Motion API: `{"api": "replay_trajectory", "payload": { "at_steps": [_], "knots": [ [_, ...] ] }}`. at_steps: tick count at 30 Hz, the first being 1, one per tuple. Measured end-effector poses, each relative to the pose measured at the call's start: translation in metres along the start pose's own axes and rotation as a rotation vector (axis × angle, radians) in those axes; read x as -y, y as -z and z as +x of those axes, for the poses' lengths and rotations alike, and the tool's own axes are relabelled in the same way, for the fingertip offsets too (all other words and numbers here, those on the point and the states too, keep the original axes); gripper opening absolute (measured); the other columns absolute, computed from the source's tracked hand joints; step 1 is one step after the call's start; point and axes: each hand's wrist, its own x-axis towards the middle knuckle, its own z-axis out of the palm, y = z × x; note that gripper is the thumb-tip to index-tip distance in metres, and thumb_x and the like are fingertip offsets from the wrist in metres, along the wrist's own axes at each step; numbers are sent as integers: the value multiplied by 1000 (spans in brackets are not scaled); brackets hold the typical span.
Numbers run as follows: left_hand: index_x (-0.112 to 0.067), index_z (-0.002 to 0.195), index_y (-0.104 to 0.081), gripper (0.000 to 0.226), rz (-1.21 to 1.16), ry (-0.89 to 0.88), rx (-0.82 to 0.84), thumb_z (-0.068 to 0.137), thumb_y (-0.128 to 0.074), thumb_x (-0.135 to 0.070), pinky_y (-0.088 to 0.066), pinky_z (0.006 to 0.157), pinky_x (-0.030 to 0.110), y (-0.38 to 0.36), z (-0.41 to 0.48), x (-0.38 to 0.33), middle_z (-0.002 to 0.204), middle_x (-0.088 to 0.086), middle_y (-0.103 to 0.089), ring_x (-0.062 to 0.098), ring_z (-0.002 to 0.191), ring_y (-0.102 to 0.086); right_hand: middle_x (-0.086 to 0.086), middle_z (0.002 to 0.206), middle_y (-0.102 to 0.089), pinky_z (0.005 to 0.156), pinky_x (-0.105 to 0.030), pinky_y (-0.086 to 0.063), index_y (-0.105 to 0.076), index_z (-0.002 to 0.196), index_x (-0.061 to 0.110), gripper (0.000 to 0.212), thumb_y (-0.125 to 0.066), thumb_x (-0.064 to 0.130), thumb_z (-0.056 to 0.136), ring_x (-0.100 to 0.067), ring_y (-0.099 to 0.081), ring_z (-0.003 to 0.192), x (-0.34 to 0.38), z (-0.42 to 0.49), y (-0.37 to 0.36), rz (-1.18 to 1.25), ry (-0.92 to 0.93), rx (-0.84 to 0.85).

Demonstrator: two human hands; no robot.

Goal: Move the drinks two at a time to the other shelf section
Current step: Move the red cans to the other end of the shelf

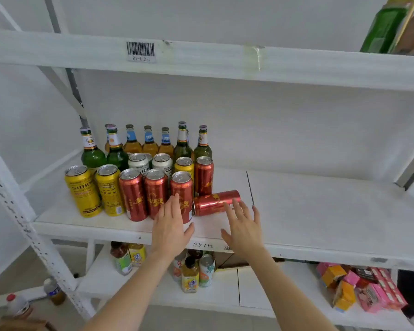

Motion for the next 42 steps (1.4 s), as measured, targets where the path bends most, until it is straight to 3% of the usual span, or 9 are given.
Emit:
{"api": "replay_trajectory", "payload": {
  "at_steps": [6, 12, 17, 21, 27, 31, 35, 39, 42],
  "knots": [
    [-4, 153, -16, 97, -363, 299, -33, 82, -76, -31, -41, 105, 39, -25, 24, -6, 145, 17, -41, 31, 134, -42, -5, 159, -24, 118, -50, -10, -22, 151, 24, 74, -56, 48, 89, -26, -20, 147, -24, 62, -23, 53, 144, 32],
    [-10, 150, -23, 85, -540, 432, -99, 85, -73, -33, -38, 107, 37, -43, 48, -1, 145, 10, -46, 26, 133, -45, 4, 147, -40, 115, -41, -16, -30, 146, 28, 73, -57, 55, 84, -20, -32, 138, -35, 109, -45, 148, 261, 95],
    [-9, 143, -33, 78, -602, 499, -145, 82, -77, -31, -43, 102, 38, -49, 62, -3, 134, 9, -58, 28, 124, -54, 6, 130, -52, 112, -43, -21, -42, 136, 31, 78, -66, 64, 70, -19, -45, 125, -35, 133, -54, 197, 244, 195],
    [-10, 137, -34, 76, -631, 529, -130, 79, -80, -30, -43, 92, 31, -47, 66, -3, 127, 8, -62, 28, 118, -59, 8, 119, -58, 100, -40, -31, -46, 127, 32, 75, -67, 67, 64, -18, -51, 113, -35, 138, -52, 210, 234, 232],
    [-15, 136, -39, 79, -663, 523, -134, 74, -84, -33, -48, 99, 41, -41, 58, 0, 125, 2, -63, 24, 116, -60, 11, 108, -61, 90, -41, -35, -50, 114, 32, 72, -64, 77, 58, -17, -55, 104, -40, 126, -43, 274, 150, 314],
    [-25, 134, -43, 77, -756, 555, -100, 71, -85, -38, -48, 100, 42, -34, 48, 0, 121, -10, -63, 17, 114, -60, 9, 102, -61, 87, -38, -45, -51, 114, 30, 75, -68, 73, 54, -16, -56, 94, -40, 114, -27, 555, 18, 351],
    [-35, 129, -45, 80, -896, 627, -96, 59, -79, -57, -49, 102, 48, -27, 38, 0, 119, -12, -66, 13, 114, -62, 1, 97, -64, 66, -22, -47, -57, 111, 18, 59, -83, 47, 67, -16, -62, 85, -36, 96, -14, 945, -180, 303],
    [-32, 129, -48, 70, -941, 650, -89, 70, -86, -36, -49, 101, 49, -19, 27, 0, 117, -12, -66, 10, 110, -63, -6, 98, -68, 67, -27, -53, -59, 112, 12, 52, -83, 34, 73, -19, -68, 85, -31, 72, -11, 1342, -380, 322],
    [-30, 130, -48, 67, -933, 648, -75, 75, -84, -30, -50, 100, 49, -14, 16, -2, 115, -14, -66, 9, 107, -63, -9, 102, -69, 71, -32, -55, -59, 113, 11, 53, -84, 33, 72, -21, -69, 89, -30, 55, -12, 1468, -444, 324]
  ]
}}
